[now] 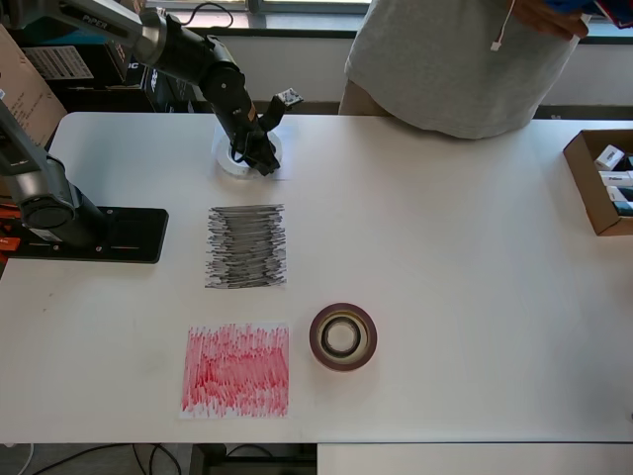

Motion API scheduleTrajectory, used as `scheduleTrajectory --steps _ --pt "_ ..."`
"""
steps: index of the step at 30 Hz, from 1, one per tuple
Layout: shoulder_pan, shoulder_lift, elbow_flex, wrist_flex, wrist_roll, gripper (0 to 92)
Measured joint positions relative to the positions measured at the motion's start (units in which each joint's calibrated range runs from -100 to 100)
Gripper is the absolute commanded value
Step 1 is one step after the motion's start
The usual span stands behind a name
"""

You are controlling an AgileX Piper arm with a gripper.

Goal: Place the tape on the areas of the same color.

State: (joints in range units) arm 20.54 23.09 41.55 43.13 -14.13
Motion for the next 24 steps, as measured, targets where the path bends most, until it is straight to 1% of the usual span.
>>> scheduleTrajectory --steps 8,16,24 --pt "0.6 1.2 0.0 0.1 0.0 0.0" --pt "1.2 1.2 -1.0 0.1 2.4 0.0" --pt "1.7 1.2 -1.1 0.2 2.6 0.2"
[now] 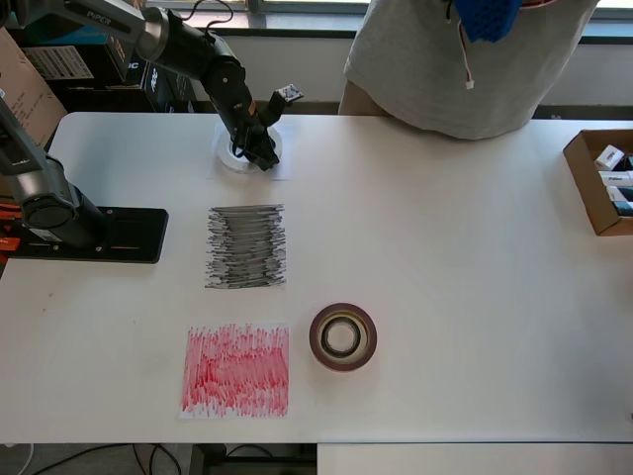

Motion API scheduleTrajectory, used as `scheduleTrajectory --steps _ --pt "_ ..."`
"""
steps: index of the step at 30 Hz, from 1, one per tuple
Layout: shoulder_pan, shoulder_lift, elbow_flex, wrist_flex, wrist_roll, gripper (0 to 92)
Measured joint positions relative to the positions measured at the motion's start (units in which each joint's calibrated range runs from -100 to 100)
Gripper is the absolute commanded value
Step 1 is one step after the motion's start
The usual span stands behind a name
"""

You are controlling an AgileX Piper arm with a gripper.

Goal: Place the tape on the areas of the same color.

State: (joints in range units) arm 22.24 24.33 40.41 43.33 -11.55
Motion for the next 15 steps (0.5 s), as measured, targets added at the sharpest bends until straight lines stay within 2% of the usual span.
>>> scheduleTrajectory --steps 2,4,11,15 --pt "0.0 0.0 0.0 0.0 0.0 1.5" --pt "0.0 0.0 0.0 0.0 0.0 7.9" --pt "-0.8 1.2 0.0 0.0 0.0 46.0" --pt "-0.9 1.2 0.0 0.0 0.0 59.9"
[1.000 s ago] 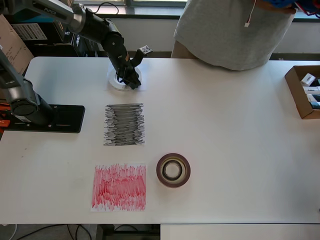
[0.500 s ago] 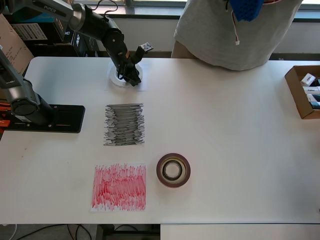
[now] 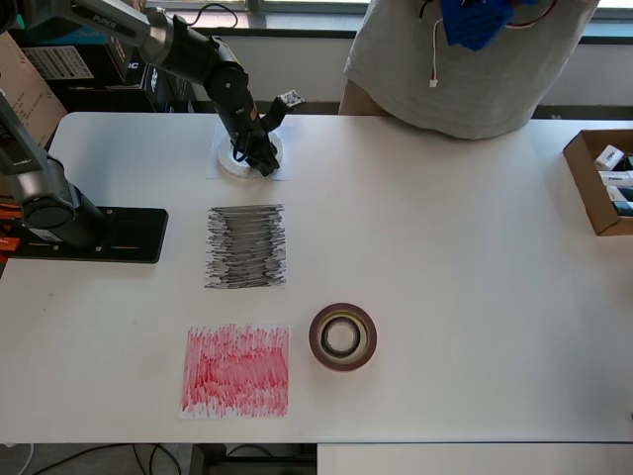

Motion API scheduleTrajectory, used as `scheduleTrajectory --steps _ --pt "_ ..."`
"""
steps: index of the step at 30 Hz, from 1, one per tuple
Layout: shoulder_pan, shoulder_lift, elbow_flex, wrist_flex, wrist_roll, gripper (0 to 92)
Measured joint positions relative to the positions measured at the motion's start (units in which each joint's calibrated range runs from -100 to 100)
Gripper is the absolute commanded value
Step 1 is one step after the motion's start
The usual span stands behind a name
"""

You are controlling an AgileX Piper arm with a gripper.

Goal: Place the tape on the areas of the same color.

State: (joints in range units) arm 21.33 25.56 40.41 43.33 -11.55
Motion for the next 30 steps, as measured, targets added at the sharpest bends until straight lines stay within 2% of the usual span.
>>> scheduleTrajectory --steps 4,14,19,24,30 --pt "0.0 -0.5 0.0 0.0 0.0 63.8" --pt "0.0 -2.0 -1.2 0.1 0.0 63.5" --pt "-0.5 -7.1 -0.8 1.1 0.0 63.5" --pt "-3.8 -14.1 -0.1 3.0 0.0 63.6" --pt "-10.2 -22.2 -1.1 9.2 0.0 63.5"
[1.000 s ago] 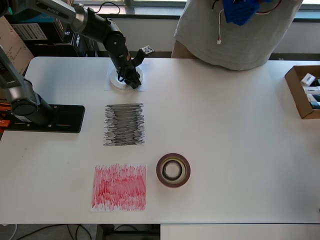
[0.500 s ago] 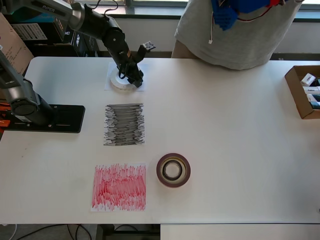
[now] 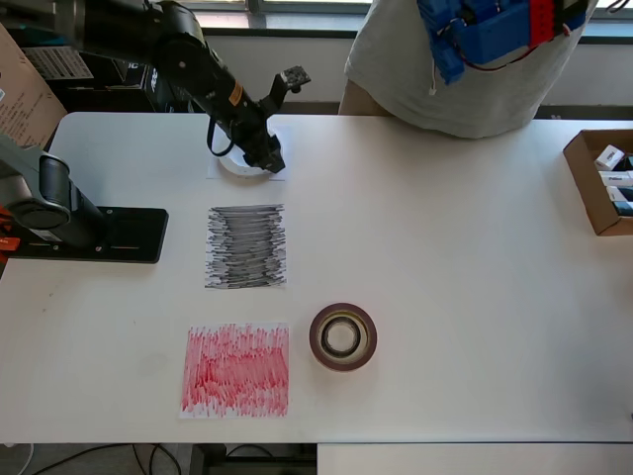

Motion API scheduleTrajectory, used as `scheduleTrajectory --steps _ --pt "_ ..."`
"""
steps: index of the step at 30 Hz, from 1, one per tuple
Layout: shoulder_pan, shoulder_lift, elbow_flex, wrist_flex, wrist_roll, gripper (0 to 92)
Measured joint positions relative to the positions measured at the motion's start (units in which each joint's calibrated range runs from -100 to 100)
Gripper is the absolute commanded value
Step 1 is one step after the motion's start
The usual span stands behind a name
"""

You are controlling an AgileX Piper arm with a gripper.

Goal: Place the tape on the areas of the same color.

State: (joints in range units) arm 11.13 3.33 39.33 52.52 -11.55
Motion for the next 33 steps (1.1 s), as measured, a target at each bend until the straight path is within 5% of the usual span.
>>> scheduleTrajectory --steps 15,23,33 --pt "-18.2 -10.2 -6.6 13.2 -0.9 63.4" --pt "-24.8 -2.0 -21.0 21.2 -0.9 63.4" --pt "-26.1 12.7 -37.9 21.5 -1.7 63.4"
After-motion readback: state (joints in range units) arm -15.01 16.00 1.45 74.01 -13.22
